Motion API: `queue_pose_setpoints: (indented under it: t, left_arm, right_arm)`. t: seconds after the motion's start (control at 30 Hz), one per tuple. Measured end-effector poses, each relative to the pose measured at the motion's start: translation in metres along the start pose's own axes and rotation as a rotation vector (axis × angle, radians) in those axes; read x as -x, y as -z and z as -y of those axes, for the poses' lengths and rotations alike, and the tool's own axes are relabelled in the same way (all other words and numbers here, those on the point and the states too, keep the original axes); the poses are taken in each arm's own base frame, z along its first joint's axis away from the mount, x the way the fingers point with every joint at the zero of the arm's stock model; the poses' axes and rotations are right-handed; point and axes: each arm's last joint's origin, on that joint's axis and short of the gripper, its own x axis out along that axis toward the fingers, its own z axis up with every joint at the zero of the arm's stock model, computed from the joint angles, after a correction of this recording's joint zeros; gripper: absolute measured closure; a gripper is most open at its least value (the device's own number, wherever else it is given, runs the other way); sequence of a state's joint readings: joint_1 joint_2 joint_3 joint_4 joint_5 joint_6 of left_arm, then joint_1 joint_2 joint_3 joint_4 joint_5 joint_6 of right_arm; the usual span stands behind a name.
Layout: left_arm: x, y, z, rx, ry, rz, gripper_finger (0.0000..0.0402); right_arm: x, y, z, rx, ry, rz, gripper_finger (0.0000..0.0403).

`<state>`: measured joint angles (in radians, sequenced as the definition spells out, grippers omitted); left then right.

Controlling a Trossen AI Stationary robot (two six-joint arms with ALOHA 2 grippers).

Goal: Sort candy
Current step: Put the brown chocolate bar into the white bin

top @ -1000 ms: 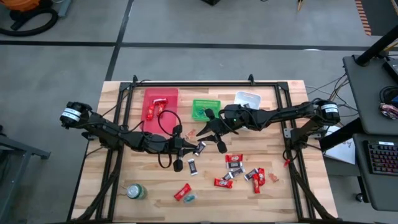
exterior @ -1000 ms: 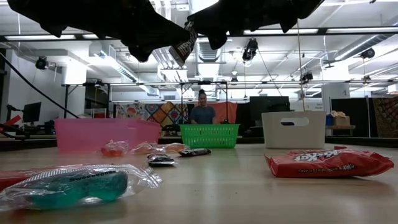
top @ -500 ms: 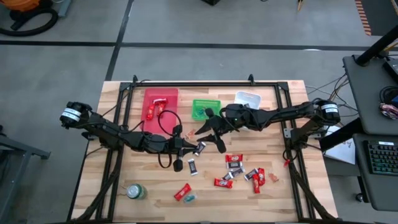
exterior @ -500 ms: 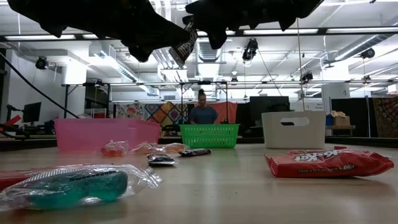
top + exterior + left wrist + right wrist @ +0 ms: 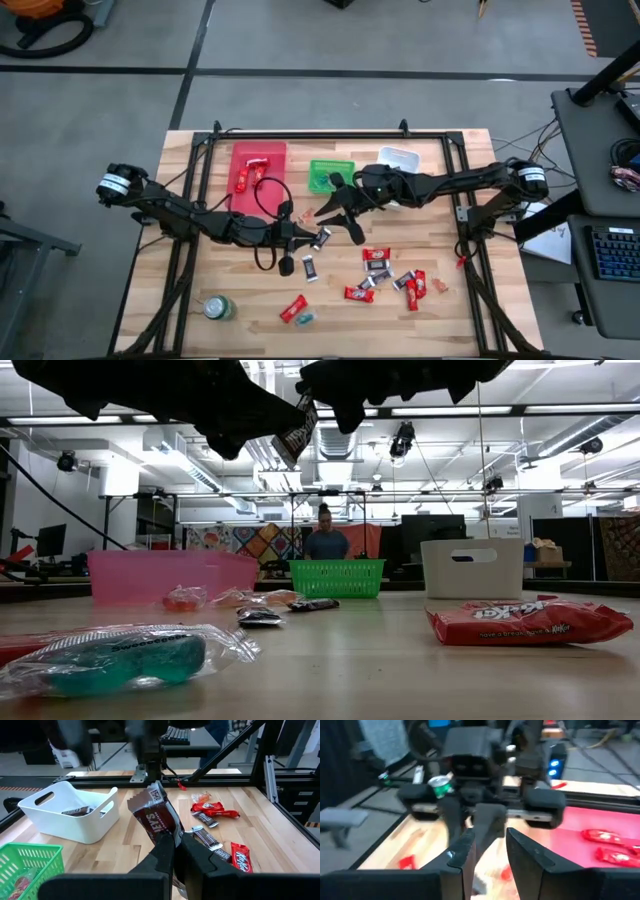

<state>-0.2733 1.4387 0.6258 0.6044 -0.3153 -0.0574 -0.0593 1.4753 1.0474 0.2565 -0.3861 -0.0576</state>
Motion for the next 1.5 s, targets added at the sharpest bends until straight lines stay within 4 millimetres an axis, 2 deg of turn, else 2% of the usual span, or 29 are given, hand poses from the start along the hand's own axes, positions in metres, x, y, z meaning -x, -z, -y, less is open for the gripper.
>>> queue_pose_setpoints:
  t: [0.13, 0.3, 0.53, 0.7, 0.93, 1.13, 1.5]
  left_arm:
    - [0.0, -0.001, 0.0, 0.002, 0.0, 0.007, 0.04]
    - [0.0, -0.003, 0.001, 0.009, 0.01, 0.031, 0.04]
    - [0.001, -0.008, 0.003, 0.0, 0.078, 0.076, 0.04]
    - [0.001, -0.012, 0.006, 0.008, 0.132, 0.113, 0.04]
    - [0.003, -0.016, 0.008, 0.02, 0.146, 0.163, 0.04]
    - [0.003, -0.016, 0.008, 0.005, 0.145, 0.164, 0.04]
    - [0.003, -0.017, 0.007, -0.028, 0.107, 0.175, 0.04]
  right_arm:
    - [0.0, -0.006, -0.003, 0.016, -0.074, -0.002, 0.0284]
    - [0.001, -0.003, -0.005, 0.004, -0.154, -0.005, 0.0282]
    - [0.002, 0.017, -0.016, -0.018, -0.199, 0.005, 0.0282]
    - [0.005, 0.026, -0.021, 0.015, -0.198, 0.122, 0.0282]
    - [0.011, 0.029, -0.022, 0.048, -0.138, 0.286, 0.0282]
    - [0.01, 0.03, -0.021, 0.047, -0.113, 0.286, 0.0281]
    - [-0.005, 0.04, -0.02, 0.034, -0.127, 0.294, 0.028]
